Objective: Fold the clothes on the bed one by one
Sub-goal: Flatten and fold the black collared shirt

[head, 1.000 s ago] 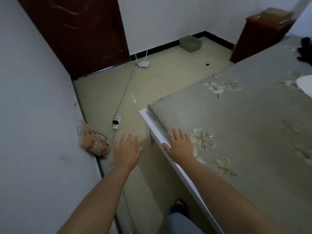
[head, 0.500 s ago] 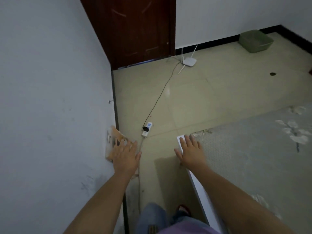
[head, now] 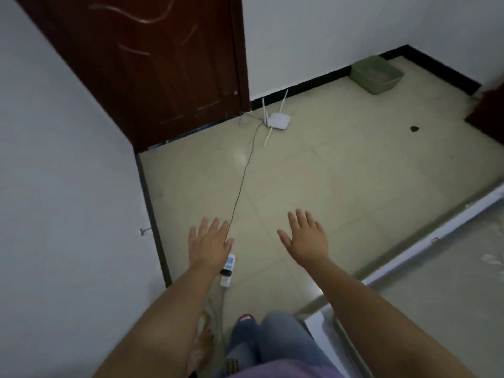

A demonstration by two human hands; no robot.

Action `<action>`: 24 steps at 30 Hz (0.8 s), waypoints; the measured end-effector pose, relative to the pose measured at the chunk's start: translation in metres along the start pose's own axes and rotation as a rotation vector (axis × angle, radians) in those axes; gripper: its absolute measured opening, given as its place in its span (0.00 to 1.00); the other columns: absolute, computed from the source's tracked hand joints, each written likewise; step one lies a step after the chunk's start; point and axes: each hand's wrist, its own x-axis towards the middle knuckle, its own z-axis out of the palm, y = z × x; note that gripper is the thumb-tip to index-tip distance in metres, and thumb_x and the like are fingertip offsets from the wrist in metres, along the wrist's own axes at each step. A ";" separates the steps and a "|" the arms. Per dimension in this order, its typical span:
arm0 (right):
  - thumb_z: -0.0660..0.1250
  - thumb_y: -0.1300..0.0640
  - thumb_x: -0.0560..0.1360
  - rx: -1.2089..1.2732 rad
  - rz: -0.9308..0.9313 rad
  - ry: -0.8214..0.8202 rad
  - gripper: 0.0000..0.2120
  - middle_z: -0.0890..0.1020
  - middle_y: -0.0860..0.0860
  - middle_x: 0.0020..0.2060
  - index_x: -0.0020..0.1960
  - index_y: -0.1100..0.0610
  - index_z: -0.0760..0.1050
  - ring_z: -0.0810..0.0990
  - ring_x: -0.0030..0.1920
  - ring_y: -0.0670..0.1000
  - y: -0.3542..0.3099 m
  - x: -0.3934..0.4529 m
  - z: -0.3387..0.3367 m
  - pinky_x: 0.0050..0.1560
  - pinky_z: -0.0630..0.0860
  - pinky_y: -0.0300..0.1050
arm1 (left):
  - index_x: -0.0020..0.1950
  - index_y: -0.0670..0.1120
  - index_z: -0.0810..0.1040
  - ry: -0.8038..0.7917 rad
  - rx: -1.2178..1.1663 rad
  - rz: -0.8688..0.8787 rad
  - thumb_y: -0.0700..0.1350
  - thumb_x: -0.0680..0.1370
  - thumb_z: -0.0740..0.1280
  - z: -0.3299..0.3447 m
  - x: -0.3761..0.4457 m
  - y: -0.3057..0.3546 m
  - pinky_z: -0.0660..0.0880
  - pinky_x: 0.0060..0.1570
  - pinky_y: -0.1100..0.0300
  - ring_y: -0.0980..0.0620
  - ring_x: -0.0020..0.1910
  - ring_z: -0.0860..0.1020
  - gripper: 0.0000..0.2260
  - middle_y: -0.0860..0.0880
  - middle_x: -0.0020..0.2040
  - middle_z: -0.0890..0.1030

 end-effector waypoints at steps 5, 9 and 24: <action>0.47 0.41 0.79 0.053 0.128 0.070 0.29 0.53 0.54 0.75 0.75 0.55 0.51 0.48 0.75 0.55 0.029 0.080 -0.037 0.72 0.49 0.51 | 0.75 0.53 0.52 0.008 0.071 0.204 0.56 0.81 0.48 -0.041 0.120 0.051 0.46 0.72 0.48 0.50 0.75 0.47 0.23 0.53 0.76 0.53; 0.45 0.41 0.79 0.040 0.240 0.015 0.30 0.51 0.54 0.75 0.75 0.56 0.50 0.47 0.75 0.56 0.082 0.136 -0.059 0.73 0.48 0.51 | 0.75 0.54 0.53 0.033 0.094 0.369 0.56 0.81 0.49 -0.072 0.205 0.111 0.46 0.71 0.48 0.50 0.75 0.48 0.23 0.53 0.76 0.53; 0.45 0.41 0.79 0.032 0.651 0.124 0.29 0.52 0.54 0.75 0.75 0.56 0.51 0.47 0.75 0.56 0.342 0.313 -0.203 0.73 0.48 0.52 | 0.75 0.54 0.52 0.125 0.182 0.737 0.55 0.81 0.49 -0.210 0.484 0.387 0.47 0.71 0.48 0.50 0.75 0.48 0.23 0.53 0.76 0.54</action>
